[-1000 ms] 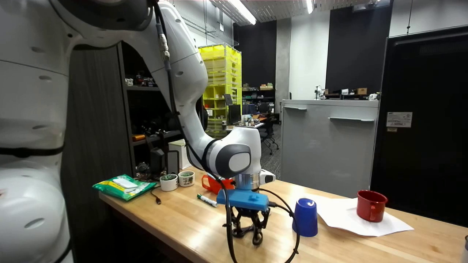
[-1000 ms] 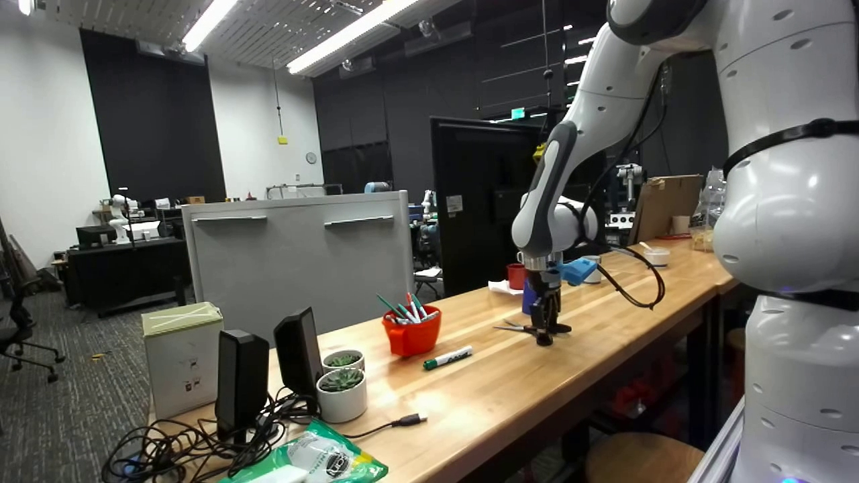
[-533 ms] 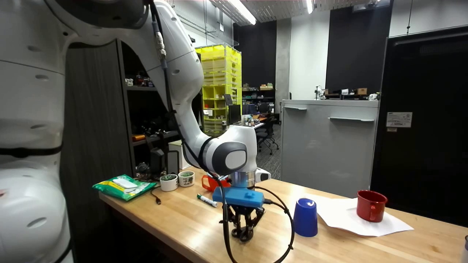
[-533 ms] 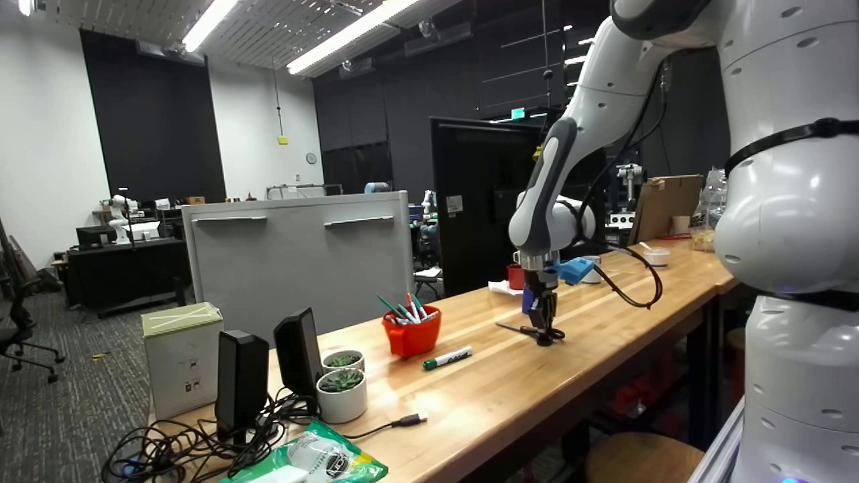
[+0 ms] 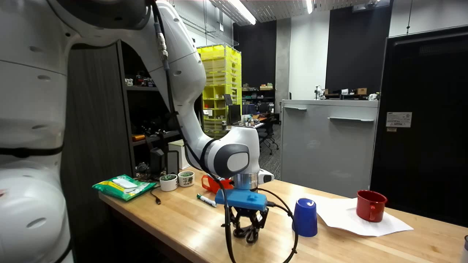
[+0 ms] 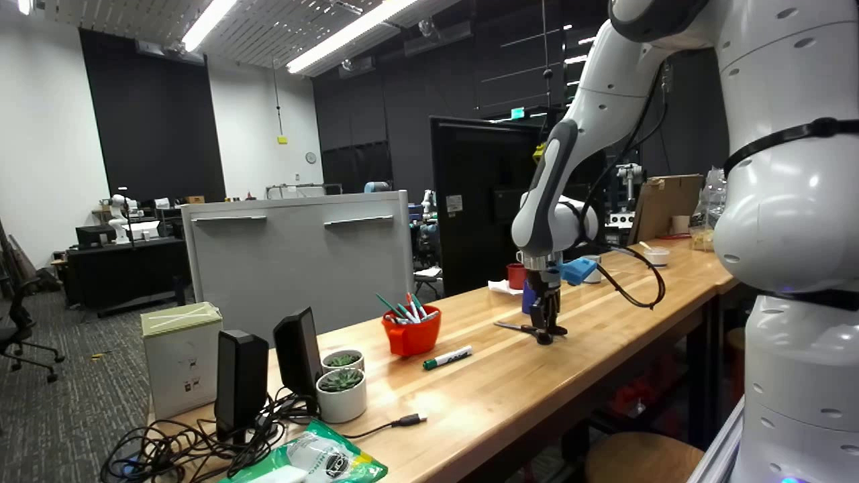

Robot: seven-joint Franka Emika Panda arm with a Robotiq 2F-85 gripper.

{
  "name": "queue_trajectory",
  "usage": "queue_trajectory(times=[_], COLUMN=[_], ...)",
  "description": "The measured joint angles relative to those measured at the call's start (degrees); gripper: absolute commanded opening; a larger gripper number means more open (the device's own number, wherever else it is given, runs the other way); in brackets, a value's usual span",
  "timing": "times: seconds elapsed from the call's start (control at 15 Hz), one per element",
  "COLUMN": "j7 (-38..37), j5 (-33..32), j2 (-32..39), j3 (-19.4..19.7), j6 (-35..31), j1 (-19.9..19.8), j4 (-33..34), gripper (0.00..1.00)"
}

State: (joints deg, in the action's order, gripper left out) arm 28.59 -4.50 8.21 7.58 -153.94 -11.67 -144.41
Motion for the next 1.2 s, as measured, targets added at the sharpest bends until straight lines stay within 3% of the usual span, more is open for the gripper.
queue_trajectory(times=[0.33,0.6,0.67,0.73,0.8,1.0,1.13,1.2], j7=[0.0,0.0,0.0,0.0,0.0,0.0,0.0,0.0], j5=[0.0,0.0,0.0,0.0,0.0,0.0,0.0,0.0], j2=[-0.1,-0.4,-0.4,-0.5,-0.5,-0.6,-0.7,-0.7], j3=[0.0,-0.3,-0.4,-0.4,-0.4,-0.6,-0.8,-0.8], j6=[-0.1,0.4,0.4,0.5,0.5,0.9,1.1,1.1], j1=[0.1,0.3,0.3,0.3,0.3,0.4,0.5,0.5], j4=[-0.1,-0.2,-0.2,-0.2,-0.2,-0.3,-0.3,-0.3], gripper=[0.4,0.37,0.3,0.32,0.12,0.04,0.13,0.36])
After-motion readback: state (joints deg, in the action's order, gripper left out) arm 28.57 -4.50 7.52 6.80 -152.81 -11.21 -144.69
